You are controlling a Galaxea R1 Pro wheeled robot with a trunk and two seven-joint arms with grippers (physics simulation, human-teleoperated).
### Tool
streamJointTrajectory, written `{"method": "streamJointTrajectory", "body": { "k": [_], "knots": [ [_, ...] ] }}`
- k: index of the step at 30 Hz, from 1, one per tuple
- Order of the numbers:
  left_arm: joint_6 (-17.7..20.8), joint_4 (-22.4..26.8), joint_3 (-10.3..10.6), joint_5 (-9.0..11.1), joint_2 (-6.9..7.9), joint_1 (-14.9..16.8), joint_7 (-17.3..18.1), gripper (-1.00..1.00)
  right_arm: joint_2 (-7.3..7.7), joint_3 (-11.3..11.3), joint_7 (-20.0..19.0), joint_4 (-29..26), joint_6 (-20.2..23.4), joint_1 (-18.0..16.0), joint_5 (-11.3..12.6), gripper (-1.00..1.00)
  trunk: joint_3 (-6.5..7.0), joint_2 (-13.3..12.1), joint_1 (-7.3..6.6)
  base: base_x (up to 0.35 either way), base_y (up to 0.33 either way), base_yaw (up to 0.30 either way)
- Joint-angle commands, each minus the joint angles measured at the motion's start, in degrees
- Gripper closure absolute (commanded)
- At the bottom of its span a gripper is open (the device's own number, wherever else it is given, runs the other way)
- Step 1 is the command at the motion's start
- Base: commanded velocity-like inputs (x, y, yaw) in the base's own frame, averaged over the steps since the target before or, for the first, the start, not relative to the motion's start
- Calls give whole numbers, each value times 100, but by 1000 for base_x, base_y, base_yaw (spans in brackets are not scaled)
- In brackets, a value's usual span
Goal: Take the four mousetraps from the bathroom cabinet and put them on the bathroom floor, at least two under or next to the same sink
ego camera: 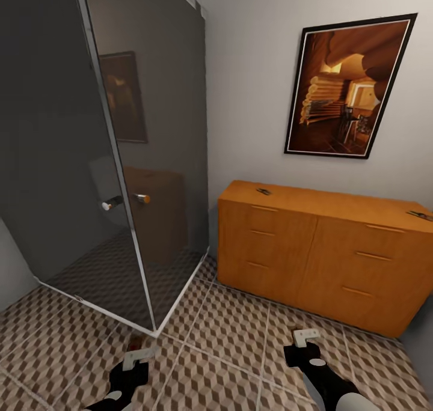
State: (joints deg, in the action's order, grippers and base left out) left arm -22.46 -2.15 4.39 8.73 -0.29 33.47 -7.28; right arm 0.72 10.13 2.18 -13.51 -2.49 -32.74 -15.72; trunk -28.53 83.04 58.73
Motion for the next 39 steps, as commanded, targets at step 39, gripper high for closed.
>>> {"method": "streamJointTrajectory", "body": {
  "k": [39],
  "knots": [
    [-39, -22, 51, 15, -13, -16, -28, 100, -2, 16, 10, 15, -226, -3, -80, 100, -55, 4, 0, -85, -109, 255]
  ]
}}
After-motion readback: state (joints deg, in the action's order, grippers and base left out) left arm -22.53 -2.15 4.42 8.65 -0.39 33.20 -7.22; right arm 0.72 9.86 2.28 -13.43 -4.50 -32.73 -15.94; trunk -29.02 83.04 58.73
